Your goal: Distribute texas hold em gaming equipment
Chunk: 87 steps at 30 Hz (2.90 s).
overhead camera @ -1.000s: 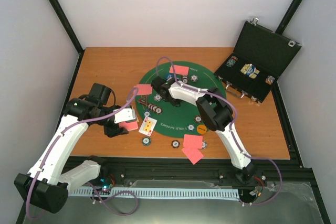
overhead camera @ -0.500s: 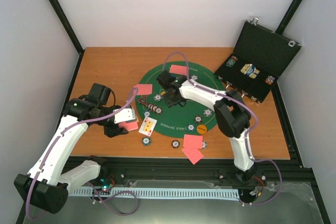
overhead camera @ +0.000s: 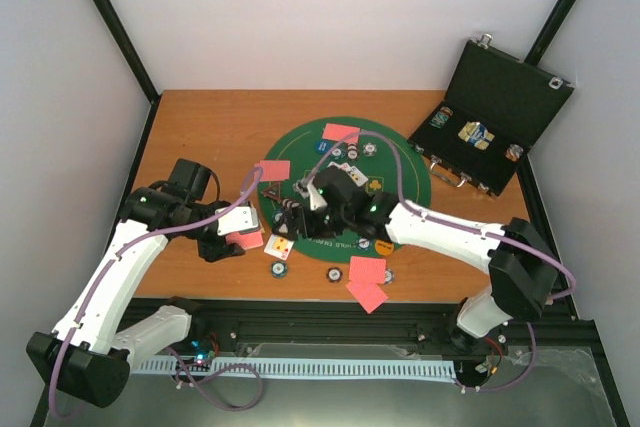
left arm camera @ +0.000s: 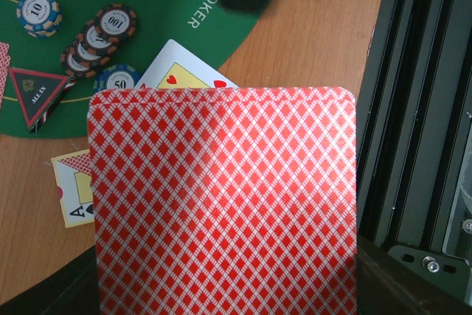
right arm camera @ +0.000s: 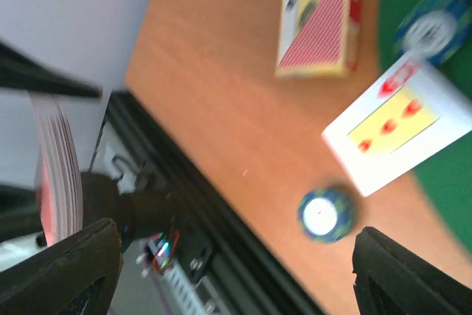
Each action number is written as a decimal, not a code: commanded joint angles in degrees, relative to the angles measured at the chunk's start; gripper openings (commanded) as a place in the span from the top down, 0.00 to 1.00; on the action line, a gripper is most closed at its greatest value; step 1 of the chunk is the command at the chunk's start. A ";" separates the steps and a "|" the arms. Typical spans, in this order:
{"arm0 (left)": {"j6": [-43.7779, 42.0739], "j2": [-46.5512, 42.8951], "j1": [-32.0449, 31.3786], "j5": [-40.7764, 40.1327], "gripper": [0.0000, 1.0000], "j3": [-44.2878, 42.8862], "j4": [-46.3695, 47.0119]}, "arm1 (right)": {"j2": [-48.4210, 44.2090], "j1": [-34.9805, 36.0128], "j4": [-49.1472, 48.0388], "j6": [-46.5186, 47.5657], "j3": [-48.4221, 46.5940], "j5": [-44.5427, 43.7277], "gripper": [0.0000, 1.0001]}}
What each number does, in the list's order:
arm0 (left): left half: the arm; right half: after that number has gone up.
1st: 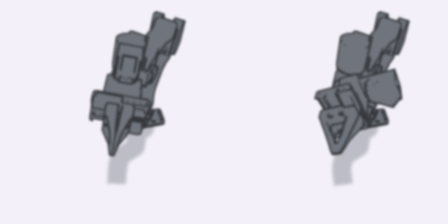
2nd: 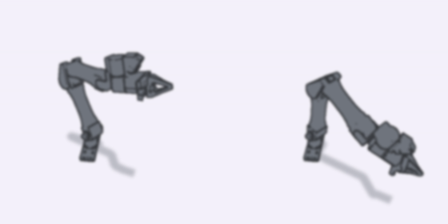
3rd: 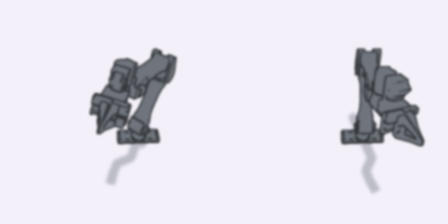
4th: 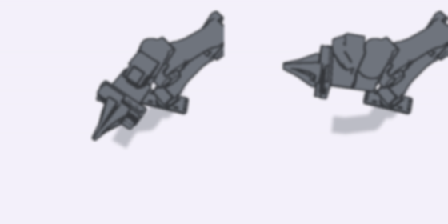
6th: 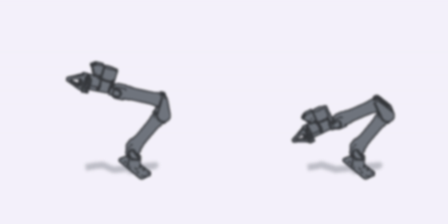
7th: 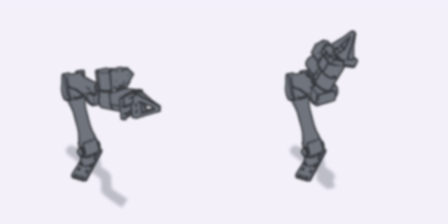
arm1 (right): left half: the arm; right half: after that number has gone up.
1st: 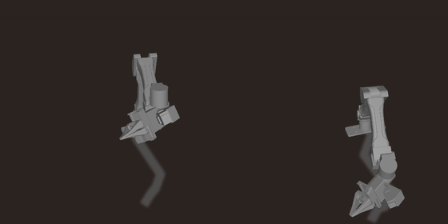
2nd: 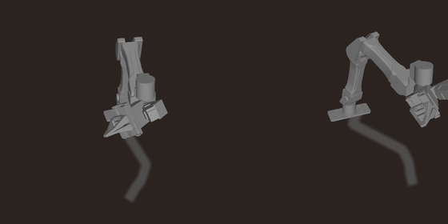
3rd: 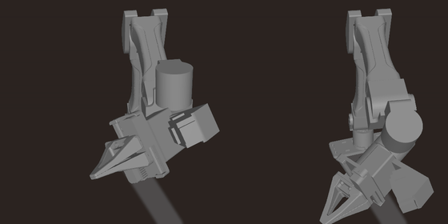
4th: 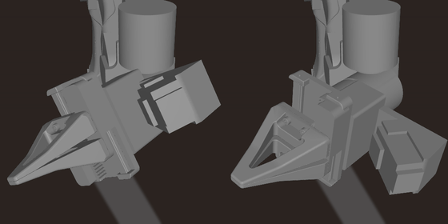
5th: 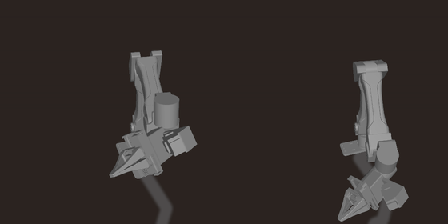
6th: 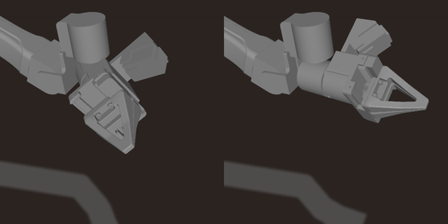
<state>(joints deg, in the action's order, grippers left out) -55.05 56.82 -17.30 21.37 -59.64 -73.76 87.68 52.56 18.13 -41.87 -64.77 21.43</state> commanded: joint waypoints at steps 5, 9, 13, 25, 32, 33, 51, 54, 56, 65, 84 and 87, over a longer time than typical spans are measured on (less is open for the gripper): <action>0.31 -0.82 0.04 1.38 0.47 -2.47 -0.24 | 0.52 5.01 -20.69 -11.82 6.06 8.24 0.15; 0.24 -0.92 0.04 1.22 0.47 -2.25 -0.29 | 0.43 5.27 -22.70 -12.89 7.10 8.81 0.15; 0.14 -0.80 0.01 1.20 0.47 -2.33 -0.27 | -0.31 5.34 -22.11 -12.82 7.74 8.62 0.16; 0.39 -0.65 0.01 1.29 0.47 -2.98 -0.42 | 5.42 7.16 -29.25 -15.77 3.72 11.47 0.16; 0.45 -0.47 -0.01 1.75 0.47 -3.12 -0.49 | 10.15 7.81 -33.79 -18.07 1.47 12.64 0.18; 0.45 -0.47 0.01 1.74 0.47 -3.04 -0.42 | 10.85 7.82 -34.27 -18.26 0.94 12.80 0.18; 0.45 -0.10 0.01 1.75 0.47 -4.07 -0.60 | 8.51 3.44 -33.29 -17.04 9.97 14.10 0.39; 0.55 0.01 0.06 1.73 0.47 -4.17 -0.59 | 7.74 3.43 -33.16 -17.13 10.53 14.16 0.46; 0.70 0.00 0.01 1.72 0.47 -4.17 -0.59 | 7.16 3.50 -33.00 -17.22 10.59 14.00 0.53; 0.73 0.00 0.07 0.98 0.47 -3.85 -0.26 | 1.75 3.47 -27.94 -15.50 10.87 11.82 0.85; 0.53 0.70 0.01 0.75 0.47 -4.01 -0.42 | -1.16 -25.72 8.95 10.58 5.28 7.66 0.94; 0.63 0.86 0.05 0.61 0.47 -4.08 -0.42 | 3.35 -29.61 9.38 13.36 2.03 8.06 0.93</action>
<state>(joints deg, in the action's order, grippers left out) -55.00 57.32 -17.30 20.93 -61.34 -74.52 86.48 26.44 18.76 -37.39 -58.61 31.48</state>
